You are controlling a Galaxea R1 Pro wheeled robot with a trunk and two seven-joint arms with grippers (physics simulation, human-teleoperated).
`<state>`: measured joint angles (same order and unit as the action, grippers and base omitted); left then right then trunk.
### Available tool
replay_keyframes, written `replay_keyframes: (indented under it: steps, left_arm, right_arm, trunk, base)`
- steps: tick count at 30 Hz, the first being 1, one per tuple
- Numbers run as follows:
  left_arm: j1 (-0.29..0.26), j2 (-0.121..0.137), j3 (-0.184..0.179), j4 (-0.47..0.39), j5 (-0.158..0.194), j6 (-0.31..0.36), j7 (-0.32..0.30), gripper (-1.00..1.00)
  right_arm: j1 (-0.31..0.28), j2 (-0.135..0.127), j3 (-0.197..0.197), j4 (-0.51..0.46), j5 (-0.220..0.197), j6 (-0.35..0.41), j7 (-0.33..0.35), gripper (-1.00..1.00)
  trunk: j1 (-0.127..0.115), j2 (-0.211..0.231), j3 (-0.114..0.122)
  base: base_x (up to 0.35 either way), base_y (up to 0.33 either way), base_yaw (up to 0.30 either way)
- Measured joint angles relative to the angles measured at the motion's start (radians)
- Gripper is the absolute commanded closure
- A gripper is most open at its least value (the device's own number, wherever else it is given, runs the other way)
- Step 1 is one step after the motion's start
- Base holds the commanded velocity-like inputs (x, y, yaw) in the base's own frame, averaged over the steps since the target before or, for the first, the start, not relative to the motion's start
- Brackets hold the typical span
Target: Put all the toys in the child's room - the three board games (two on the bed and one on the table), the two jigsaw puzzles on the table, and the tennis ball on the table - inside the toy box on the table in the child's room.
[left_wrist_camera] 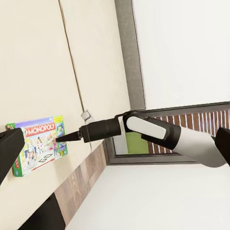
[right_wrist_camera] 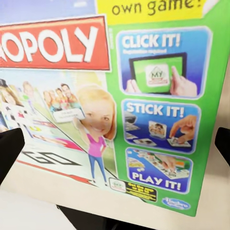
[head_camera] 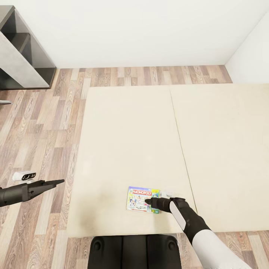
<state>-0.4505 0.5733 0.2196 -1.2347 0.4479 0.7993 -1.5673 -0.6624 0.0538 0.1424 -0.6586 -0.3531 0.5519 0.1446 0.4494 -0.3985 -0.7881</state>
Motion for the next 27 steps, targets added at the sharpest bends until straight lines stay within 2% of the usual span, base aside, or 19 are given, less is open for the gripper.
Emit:
replay_keyframes:
  steps: [27]
  left_arm:
    - [0.0, 0.0, 0.0, 0.0, 0.0, 0.0, 0.0, -1.0]
  right_arm:
    - [-0.003, -0.001, 0.0, 0.018, 0.002, -0.016, 0.0, -1.0]
  trunk:
    - [0.0, 0.0, 0.0]
  base:
    - [0.0, 0.0, 0.0]
